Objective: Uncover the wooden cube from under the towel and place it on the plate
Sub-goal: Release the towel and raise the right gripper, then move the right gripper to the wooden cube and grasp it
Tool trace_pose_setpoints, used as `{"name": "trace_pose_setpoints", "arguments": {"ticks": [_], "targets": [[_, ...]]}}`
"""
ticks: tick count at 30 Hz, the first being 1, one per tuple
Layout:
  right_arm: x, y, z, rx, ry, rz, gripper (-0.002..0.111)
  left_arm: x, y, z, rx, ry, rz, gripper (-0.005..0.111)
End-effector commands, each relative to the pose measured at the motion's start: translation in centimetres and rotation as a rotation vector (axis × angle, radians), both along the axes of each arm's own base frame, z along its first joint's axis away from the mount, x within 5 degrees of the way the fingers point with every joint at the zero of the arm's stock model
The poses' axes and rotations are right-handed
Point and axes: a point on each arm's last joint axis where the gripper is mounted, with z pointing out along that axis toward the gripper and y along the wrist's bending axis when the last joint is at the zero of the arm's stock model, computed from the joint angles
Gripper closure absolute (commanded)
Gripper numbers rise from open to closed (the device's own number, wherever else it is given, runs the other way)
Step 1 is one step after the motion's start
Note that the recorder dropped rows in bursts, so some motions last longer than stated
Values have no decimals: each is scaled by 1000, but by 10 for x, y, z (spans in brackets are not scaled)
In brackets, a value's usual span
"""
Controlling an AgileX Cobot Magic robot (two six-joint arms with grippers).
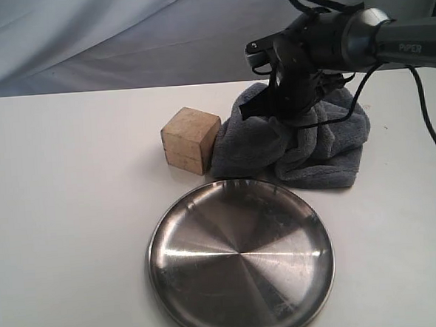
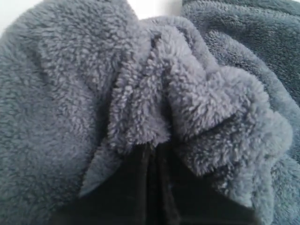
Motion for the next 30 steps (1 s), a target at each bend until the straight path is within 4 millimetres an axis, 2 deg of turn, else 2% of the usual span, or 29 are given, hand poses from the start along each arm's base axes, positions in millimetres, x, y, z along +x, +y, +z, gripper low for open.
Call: {"name": "trace_pose_setpoints", "arguments": {"ticks": [1, 3, 5, 9, 11, 13, 16, 19, 25, 30], "targets": [[1, -9, 1, -71, -18, -50, 108, 0, 0, -1, -2, 2, 2, 105], [0, -10, 2, -87, -8, -51, 105, 0, 0, -1, -2, 2, 2, 105], [-2, -10, 10, -106, -7, -5, 95, 0, 0, -1, -2, 2, 2, 105], [-5, -7, 25, -77, -21, 54, 61, 0, 0, -1, -2, 2, 2, 105], [-8, -6, 27, -68, 4, 72, 50, 0, 0, -1, 0, 2, 2, 105], [-12, -4, 37, -49, 3, 111, 49, 0, 0, -1, 0, 2, 2, 105], [-18, 0, 65, -3, -41, 204, 49, 0, 0, -1, 0, 2, 2, 105], [-29, 9, 79, 77, -15, 333, 49, 0, 0, -1, 0, 2, 2, 105], [-50, 28, 83, 230, 113, 597, 49, 0, 0, -1, -2, 2, 2, 105], [-54, 27, 80, 207, 166, 648, 49, 0, 0, -1, -2, 2, 2, 105]]}}
